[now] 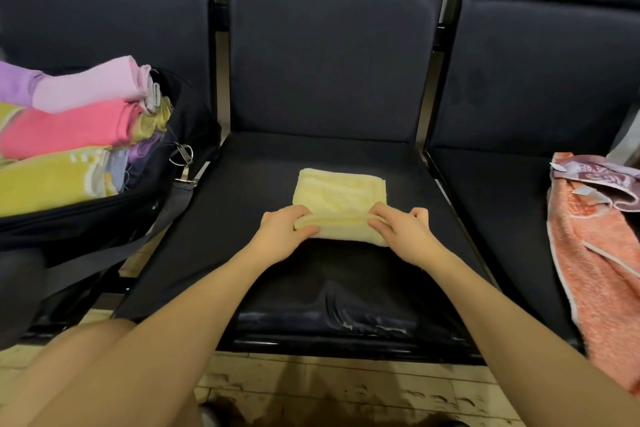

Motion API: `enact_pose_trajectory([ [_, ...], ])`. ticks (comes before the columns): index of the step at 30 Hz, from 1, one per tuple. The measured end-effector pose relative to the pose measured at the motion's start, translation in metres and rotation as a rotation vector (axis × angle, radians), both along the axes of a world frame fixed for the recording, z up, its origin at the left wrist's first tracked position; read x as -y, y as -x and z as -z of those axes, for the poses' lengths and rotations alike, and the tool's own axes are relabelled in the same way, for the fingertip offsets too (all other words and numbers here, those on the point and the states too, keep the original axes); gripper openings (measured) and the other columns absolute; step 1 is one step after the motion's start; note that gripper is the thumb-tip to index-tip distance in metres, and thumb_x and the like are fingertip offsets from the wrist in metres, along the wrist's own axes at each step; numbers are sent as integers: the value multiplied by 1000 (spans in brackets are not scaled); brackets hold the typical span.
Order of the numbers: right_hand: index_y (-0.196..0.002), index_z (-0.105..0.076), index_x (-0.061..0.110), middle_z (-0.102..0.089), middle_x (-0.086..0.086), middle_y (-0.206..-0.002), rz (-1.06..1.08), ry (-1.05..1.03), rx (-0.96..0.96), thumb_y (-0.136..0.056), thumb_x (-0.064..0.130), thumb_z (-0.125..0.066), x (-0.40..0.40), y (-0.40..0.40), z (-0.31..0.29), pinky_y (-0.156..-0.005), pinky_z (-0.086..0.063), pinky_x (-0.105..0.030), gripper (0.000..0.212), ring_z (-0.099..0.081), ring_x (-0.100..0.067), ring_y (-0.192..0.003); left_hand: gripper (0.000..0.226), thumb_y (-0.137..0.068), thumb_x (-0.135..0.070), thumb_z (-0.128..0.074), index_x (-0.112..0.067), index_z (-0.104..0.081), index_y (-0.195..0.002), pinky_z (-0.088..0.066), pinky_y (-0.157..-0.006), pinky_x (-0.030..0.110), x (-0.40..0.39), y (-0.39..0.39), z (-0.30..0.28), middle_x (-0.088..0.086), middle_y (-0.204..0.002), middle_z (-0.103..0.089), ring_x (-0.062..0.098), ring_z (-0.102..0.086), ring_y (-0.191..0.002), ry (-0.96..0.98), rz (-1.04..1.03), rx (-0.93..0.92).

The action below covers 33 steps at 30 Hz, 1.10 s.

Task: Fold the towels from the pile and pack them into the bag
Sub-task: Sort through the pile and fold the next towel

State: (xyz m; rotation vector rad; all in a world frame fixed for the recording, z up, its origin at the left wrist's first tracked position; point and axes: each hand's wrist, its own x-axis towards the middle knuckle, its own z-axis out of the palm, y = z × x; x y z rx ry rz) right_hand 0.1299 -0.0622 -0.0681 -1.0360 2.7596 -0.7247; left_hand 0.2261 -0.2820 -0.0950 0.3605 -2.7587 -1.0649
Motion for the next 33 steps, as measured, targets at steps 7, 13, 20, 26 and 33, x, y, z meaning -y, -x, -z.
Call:
enact_pose_trajectory([
  [7,-114,-46,37,-50,10,-103,16,-125,99,-83,54,-64,-2,8,0,-98,-22,-30,40,-26,-18,-108,20,-95,-40,-53,-23,-61,-102,-31,-103,35,-1,8,-7,-6,-96,-63,15,-47,-98,-106,-44,-94],
  [13,-91,-61,27,-61,5,-91,257,461,251,-82,34,-67,20,31,-3,-83,-44,-34,13,-53,-26,-105,21,-96,-42,-47,-22,-50,-104,-42,-89,35,10,33,-24,-4,-91,-59,18,-55,-92,-88,-97,-121],
  [20,-116,-58,18,-59,3,-101,557,250,-33,-91,37,-57,62,62,7,-101,-23,-35,31,-52,-19,-107,30,-97,-40,-47,-15,-49,-115,-43,-81,35,11,92,-21,1,-101,-58,21,-56,-96,111,-342,-44],
  [26,-120,-51,10,-44,-7,-127,670,-42,-181,-84,65,-52,77,74,28,-101,-26,-40,65,-39,-27,-118,44,-98,-46,-40,-11,-42,-125,-40,-87,33,9,115,3,9,-121,-53,25,-53,-108,386,-515,59],
  [33,-120,-55,8,-44,-7,-128,628,17,-110,-89,57,-53,81,56,31,-102,-24,-38,58,-40,-27,-117,37,-101,-44,-31,-13,-42,-118,-40,-77,33,4,99,1,8,-109,-58,25,-59,-92,375,-433,33],
])
